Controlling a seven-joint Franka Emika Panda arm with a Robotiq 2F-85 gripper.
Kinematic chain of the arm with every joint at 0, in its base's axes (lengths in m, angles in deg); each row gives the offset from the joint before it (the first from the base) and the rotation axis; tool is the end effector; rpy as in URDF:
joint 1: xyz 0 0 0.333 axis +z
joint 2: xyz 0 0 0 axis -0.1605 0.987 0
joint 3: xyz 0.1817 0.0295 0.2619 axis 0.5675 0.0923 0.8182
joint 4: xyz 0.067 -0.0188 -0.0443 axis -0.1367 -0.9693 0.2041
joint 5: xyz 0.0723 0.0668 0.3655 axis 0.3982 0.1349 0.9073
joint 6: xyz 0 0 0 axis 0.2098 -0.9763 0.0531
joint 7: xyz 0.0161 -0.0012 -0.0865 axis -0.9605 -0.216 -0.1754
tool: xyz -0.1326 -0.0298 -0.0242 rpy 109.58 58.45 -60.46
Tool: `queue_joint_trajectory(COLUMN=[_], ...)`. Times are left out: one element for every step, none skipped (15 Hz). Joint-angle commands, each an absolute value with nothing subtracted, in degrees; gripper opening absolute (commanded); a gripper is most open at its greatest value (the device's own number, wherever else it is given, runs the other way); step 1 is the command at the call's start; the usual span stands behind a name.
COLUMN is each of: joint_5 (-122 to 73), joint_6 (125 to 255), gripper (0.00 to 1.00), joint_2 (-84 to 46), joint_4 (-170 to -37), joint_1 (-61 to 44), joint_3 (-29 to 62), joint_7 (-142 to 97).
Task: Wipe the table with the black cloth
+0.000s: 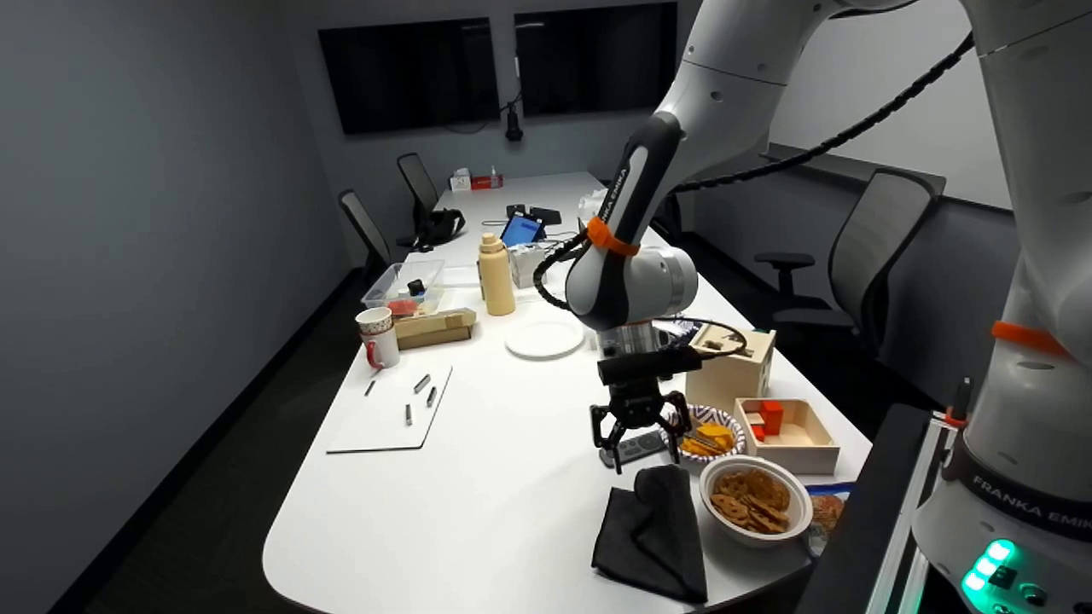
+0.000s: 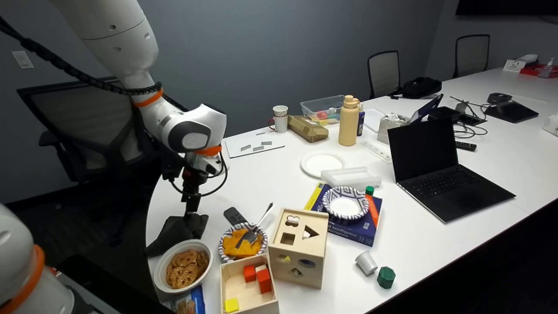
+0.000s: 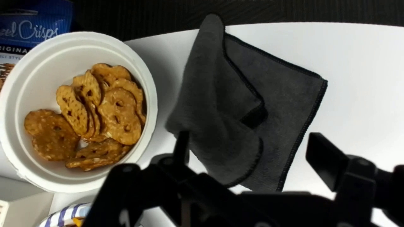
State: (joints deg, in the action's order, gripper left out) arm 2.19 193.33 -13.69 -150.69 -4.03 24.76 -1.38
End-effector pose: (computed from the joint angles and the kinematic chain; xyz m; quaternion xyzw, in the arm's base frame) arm 0.4154 0.0815 0.1192 -0.9220 0.3135 0.2206 0.0547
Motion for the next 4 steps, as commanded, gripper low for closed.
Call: queue_joint_trajectory(joint_5=[-0.9, -1.6, -2.3, -2.9], joint_6=[192.2, 192.0, 191.9, 191.7], gripper=[1.00, 1.00, 1.00, 1.00], joint_2=[-18.1, -18.4, -18.8, -19.1], joint_4=[-152.1, -151.8, -151.7, -151.6], joint_1=[-2.5, -2.4, -2.4, -2.4], joint_3=[23.9, 23.8, 23.8, 23.8], joint_7=[0.2, 0.4, 0.4, 0.5])
